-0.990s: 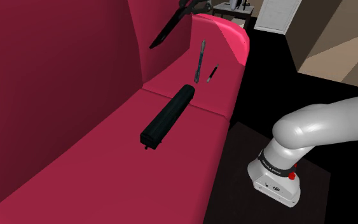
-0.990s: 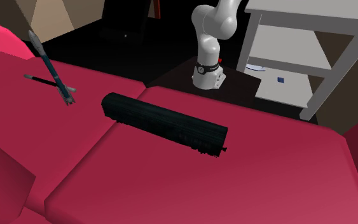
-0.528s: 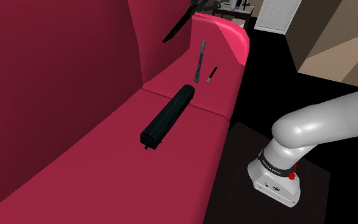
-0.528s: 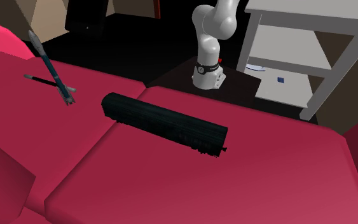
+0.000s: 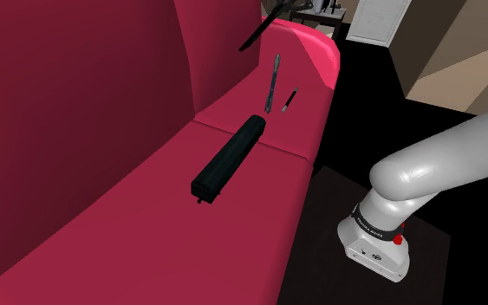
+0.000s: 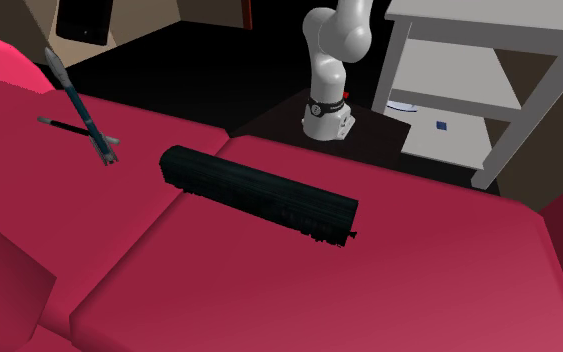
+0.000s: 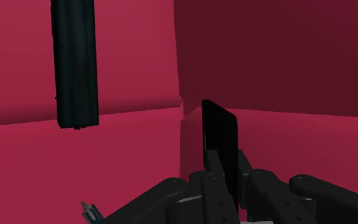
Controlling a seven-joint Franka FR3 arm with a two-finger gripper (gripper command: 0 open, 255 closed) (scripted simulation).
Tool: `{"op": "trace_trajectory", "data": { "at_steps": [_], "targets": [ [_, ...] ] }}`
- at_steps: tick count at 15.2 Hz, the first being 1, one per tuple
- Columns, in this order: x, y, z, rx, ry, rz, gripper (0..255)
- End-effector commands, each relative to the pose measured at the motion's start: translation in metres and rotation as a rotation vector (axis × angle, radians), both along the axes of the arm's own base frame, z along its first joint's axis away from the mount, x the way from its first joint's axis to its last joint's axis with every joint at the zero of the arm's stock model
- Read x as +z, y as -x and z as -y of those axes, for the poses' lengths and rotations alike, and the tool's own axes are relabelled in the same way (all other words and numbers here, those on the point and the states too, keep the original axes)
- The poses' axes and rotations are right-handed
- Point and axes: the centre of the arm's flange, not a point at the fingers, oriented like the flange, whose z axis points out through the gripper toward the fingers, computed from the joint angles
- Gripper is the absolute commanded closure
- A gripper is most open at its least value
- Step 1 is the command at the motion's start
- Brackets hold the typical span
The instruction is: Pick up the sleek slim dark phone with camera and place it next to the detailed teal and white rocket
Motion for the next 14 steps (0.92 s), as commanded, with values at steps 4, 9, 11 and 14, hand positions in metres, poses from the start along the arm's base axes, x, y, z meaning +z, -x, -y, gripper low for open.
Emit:
{"op": "trace_trajectory", "data": {
  "at_steps": [4,9,11,14],
  "targets": [
    [0.001,-0.013,0.067,0.001,0.001,0.000,255],
    [-0.004,-0.025,0.128,0.001,0.001,0.000,255],
    [-0.015,-0.025,0.128,0.001,0.001,0.000,255],
    [-0.031,-0.025,0.128,0.001,0.001,0.000,255]
  ]
}}
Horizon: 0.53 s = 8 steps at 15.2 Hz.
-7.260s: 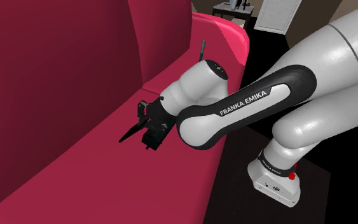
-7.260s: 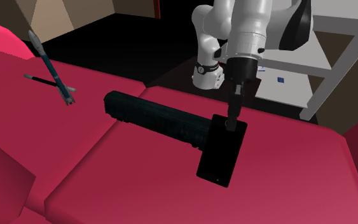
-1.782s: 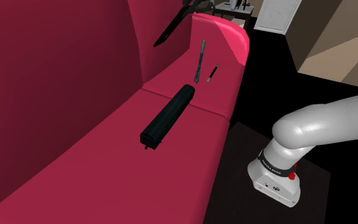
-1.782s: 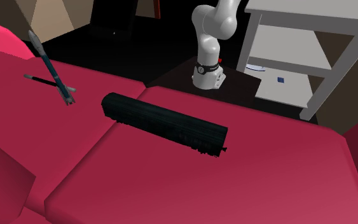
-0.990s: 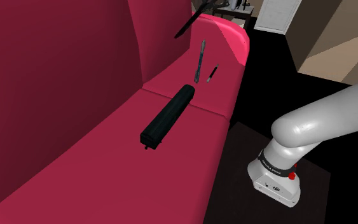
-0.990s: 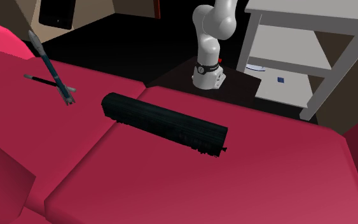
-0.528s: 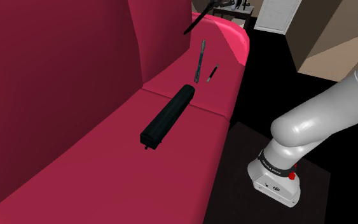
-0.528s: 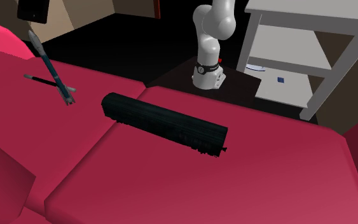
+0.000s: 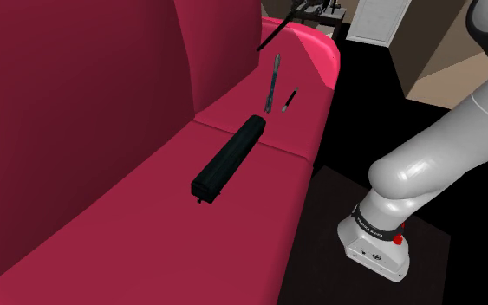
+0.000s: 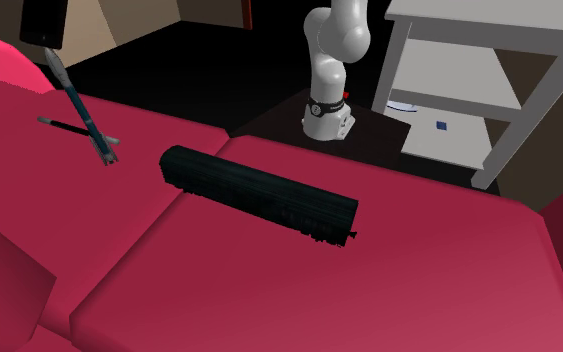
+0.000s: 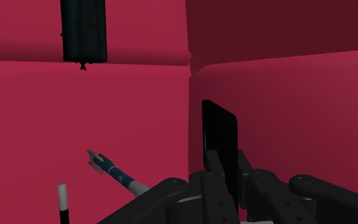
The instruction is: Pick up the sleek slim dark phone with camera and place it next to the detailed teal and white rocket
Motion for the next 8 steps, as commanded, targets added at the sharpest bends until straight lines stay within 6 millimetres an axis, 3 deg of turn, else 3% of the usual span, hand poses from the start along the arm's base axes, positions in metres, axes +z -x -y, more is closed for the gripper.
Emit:
{"op": "trace_trajectory", "data": {
  "at_steps": [1,8],
  "targets": [
    [-0.010,0.000,0.000,0.000,0.000,0.000,255],
    [-0.047,0.000,0.000,0.000,0.000,0.000,255]
  ]
}}
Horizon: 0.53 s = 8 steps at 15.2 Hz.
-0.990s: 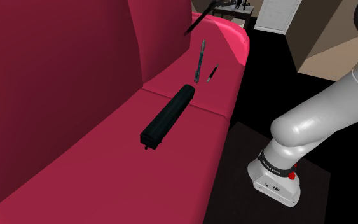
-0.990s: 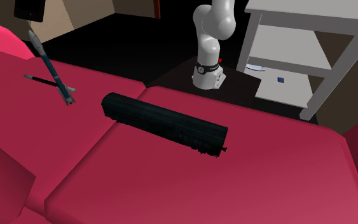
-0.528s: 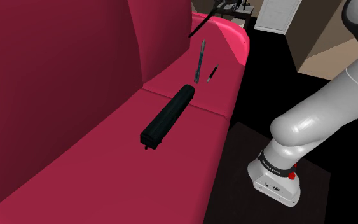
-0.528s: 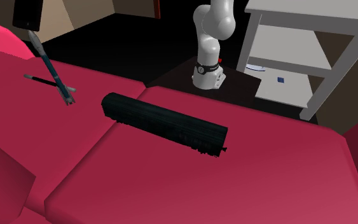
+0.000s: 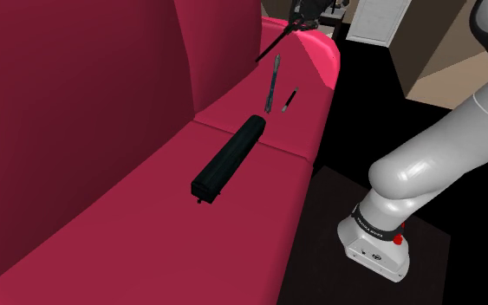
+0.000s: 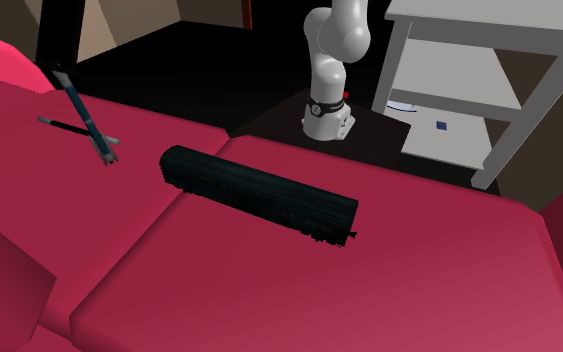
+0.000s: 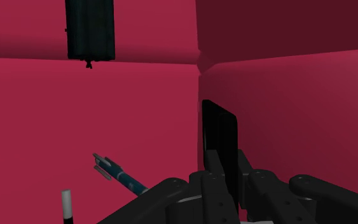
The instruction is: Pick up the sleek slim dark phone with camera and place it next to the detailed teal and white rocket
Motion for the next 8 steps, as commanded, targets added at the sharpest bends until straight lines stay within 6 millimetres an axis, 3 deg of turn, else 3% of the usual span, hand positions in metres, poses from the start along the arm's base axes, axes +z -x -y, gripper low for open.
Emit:
{"op": "trace_trajectory", "data": {
  "at_steps": [1,8],
  "targets": [
    [-0.010,0.001,0.000,0.000,0.000,0.000,255],
    [-0.047,0.001,0.000,0.000,0.000,0.000,255]
  ]
}}
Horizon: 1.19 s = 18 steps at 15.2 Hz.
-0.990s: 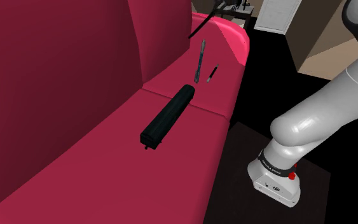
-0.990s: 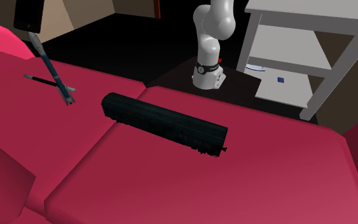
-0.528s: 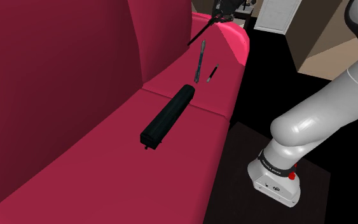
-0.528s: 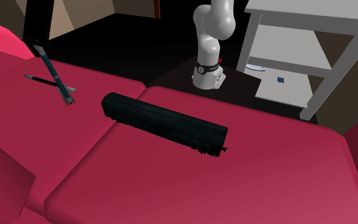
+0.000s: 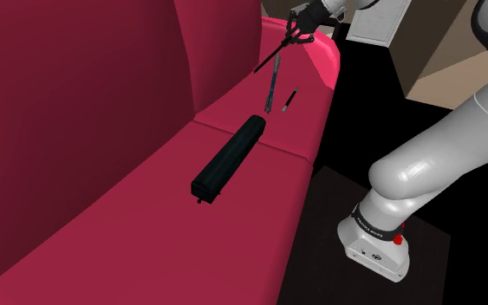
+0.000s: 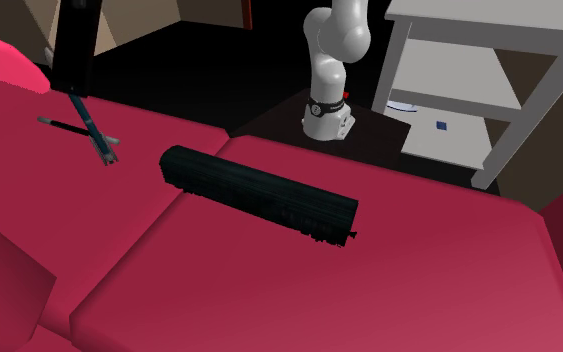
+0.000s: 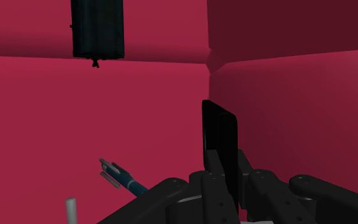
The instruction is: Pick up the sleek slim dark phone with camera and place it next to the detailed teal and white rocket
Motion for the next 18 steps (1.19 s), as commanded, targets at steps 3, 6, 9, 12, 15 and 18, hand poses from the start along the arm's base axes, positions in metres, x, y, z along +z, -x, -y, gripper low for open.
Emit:
{"op": "trace_trajectory", "data": {
  "at_steps": [3,6,9,12,15,18],
  "targets": [
    [-0.021,0.001,0.001,0.000,0.000,0.000,255],
    [-0.037,0.001,0.001,0.000,0.000,0.000,255],
    [-0.052,0.001,0.001,0.000,0.000,0.000,255],
    [-0.068,0.001,0.001,0.000,0.000,0.000,255],
    [-0.084,0.001,0.001,0.000,0.000,0.000,255],
    [-0.100,0.001,0.001,0.000,0.000,0.000,255]
  ]
}}
